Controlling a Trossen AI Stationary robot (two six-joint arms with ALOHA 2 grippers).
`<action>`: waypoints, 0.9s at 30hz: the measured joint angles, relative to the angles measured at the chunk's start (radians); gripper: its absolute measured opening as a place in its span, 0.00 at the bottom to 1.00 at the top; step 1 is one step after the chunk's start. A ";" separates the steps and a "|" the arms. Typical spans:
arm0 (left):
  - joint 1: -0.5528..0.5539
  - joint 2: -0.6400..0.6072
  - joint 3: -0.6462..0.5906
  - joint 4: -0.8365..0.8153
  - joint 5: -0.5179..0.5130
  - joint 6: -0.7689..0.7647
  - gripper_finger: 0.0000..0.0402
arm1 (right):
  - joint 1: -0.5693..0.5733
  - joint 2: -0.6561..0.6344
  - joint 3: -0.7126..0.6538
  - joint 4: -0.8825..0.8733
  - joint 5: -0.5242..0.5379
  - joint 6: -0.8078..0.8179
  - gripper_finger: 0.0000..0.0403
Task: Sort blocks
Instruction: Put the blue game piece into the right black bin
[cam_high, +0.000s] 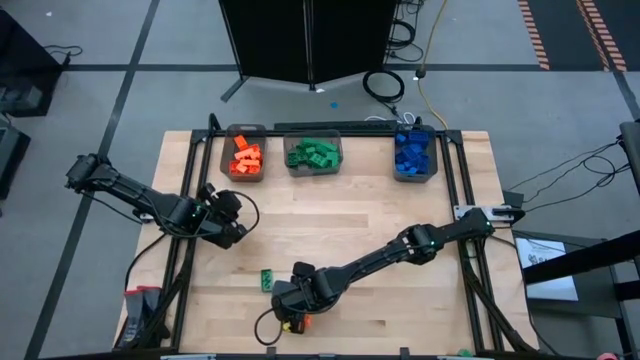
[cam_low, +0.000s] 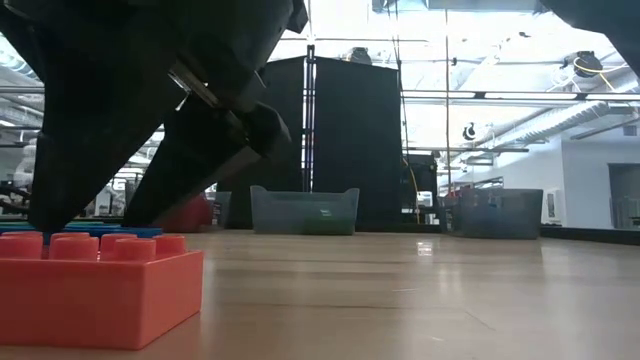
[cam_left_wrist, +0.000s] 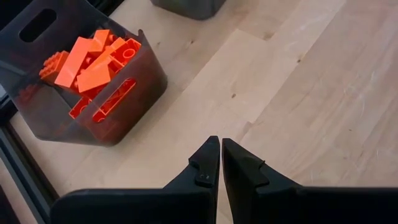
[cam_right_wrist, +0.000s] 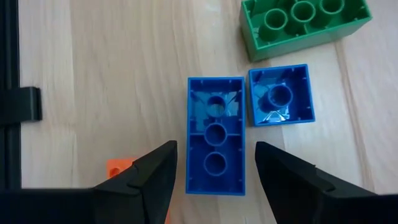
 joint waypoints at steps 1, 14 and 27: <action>0.000 0.000 0.000 0.000 0.000 0.000 0.06 | 0.000 0.000 0.000 0.000 0.000 -0.005 0.53; 0.000 0.002 0.000 -0.006 -0.013 0.002 0.06 | -0.006 0.057 0.003 0.032 0.005 -0.033 0.52; 0.000 0.002 0.000 -0.007 -0.029 0.002 0.06 | -0.013 0.036 0.000 -0.010 -0.004 0.024 0.29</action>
